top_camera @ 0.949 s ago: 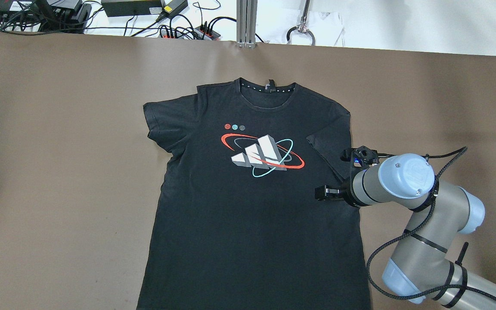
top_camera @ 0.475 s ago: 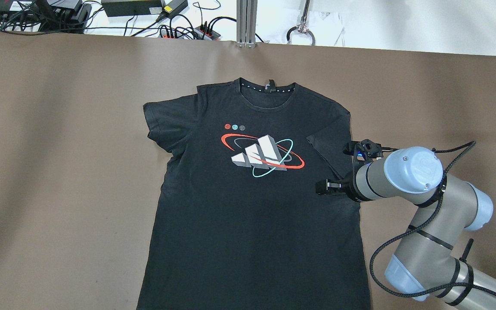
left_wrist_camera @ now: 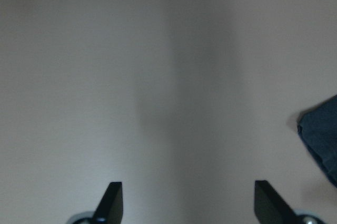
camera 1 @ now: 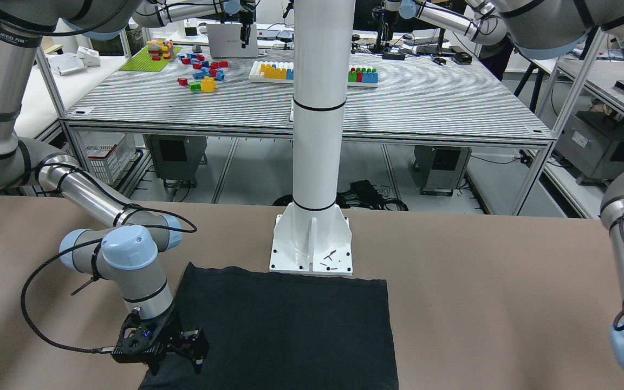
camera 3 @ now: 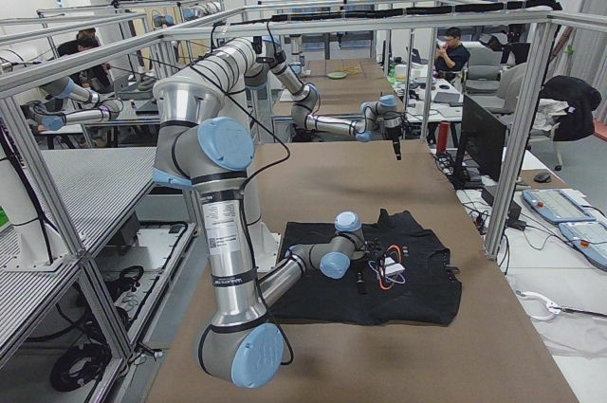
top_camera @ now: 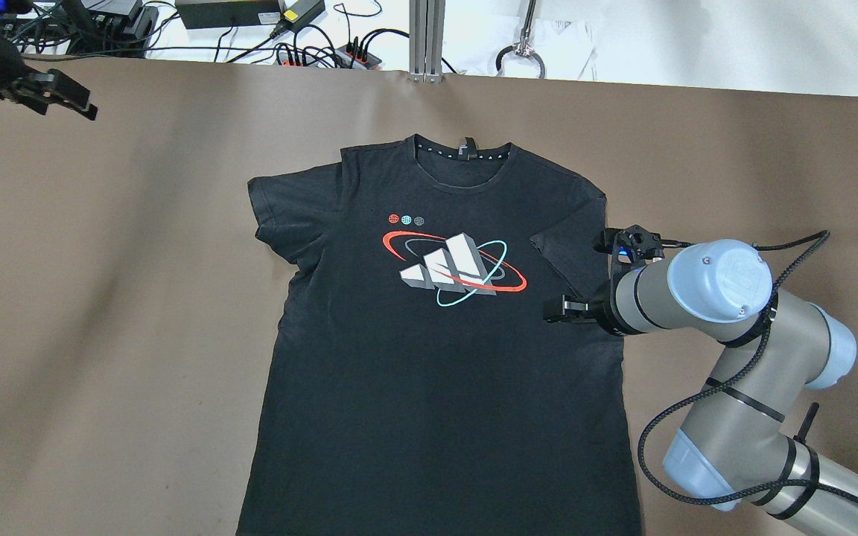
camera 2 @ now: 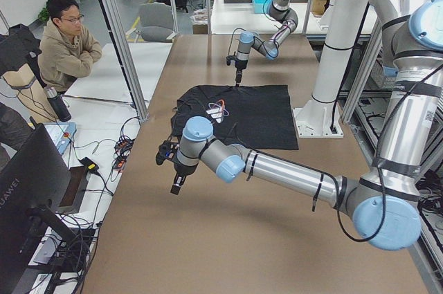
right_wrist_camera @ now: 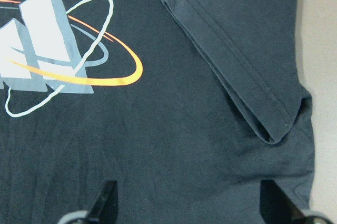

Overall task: Fold clothes
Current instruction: 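Reach the left gripper to the sleeve nearest it while the right gripper holds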

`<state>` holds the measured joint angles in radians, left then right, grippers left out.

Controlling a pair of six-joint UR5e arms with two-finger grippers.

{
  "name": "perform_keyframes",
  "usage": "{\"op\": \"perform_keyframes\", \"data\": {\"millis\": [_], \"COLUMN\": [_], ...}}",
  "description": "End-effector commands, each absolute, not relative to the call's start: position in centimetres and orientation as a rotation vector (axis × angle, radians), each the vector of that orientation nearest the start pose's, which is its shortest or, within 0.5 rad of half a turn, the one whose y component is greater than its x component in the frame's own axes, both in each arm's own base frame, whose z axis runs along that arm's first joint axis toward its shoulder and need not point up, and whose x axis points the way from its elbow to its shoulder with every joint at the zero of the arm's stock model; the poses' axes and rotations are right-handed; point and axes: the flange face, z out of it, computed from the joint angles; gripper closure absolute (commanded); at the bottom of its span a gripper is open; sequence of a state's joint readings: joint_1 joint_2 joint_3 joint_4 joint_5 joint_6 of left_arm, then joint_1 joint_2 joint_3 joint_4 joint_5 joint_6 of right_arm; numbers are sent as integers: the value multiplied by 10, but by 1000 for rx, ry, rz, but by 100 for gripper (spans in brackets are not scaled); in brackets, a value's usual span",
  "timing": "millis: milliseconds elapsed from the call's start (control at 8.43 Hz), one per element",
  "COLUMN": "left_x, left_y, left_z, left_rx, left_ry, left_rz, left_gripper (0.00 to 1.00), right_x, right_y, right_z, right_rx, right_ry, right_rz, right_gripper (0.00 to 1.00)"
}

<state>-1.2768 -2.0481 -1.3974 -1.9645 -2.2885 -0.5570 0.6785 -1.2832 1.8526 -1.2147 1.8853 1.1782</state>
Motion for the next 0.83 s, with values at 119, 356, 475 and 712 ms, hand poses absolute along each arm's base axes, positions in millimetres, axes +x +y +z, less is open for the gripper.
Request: {"op": "perform_keyframes", "data": {"millis": [119,356,475,712], "left_x": [283,329,342,363], "left_y": [-736,-728,-727,-728], "left_z": [372,388,388,384], "left_rx": [218,230,227,223], "left_ry": [957,1003,1007,1009], "left_rz": [93,100,110,128], "left_gripper": [38,50,55,59], "right_x": [-395,-382,-381,-379], "right_y": [-451,-460,-461,-460], "right_z": [325,315,314,311], "right_rx": [233,247,252,263], "right_ry": [-948,-967,-968,-969], "right_rz": [114,129,131,135], "right_gripper": [5,5,5,5]}}
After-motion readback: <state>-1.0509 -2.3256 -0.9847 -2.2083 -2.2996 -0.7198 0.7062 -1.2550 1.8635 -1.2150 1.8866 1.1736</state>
